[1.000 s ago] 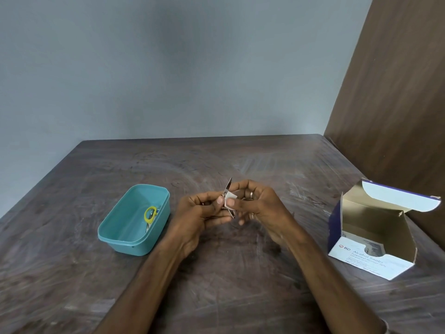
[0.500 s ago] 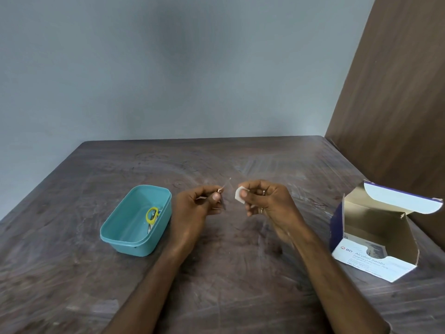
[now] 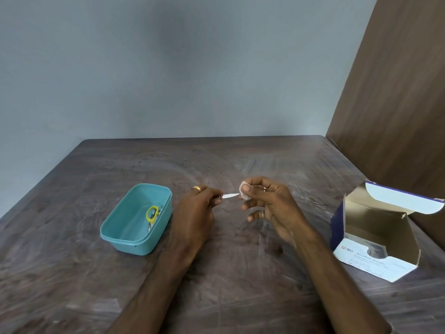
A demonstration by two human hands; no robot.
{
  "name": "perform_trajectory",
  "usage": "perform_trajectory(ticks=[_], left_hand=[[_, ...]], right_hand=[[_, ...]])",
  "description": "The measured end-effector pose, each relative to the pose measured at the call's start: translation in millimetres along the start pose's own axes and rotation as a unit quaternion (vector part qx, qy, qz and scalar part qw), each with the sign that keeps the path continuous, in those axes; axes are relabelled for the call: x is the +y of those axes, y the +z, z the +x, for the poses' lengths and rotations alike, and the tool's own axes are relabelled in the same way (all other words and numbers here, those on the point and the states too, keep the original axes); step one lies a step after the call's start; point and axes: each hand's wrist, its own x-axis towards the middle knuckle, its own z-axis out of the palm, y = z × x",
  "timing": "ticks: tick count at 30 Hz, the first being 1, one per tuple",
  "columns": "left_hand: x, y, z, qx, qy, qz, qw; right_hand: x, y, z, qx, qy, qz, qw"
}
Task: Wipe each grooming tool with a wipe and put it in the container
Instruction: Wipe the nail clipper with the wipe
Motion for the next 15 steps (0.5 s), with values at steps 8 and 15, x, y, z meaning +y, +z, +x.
perform_trajectory(ticks=[8,15], left_hand=[[2.2,0.7,-1.5,0.019,-0.001,0.005,1.000],[6.0,1.3,-1.8,0.036,-0.120,-0.147,0.981]], right_hand=[[3.6,8.6,0.4,0.033,0.007,-0.021,0.999],[4.5,9.7,0.4,0.024,0.036,0.012,0.999]])
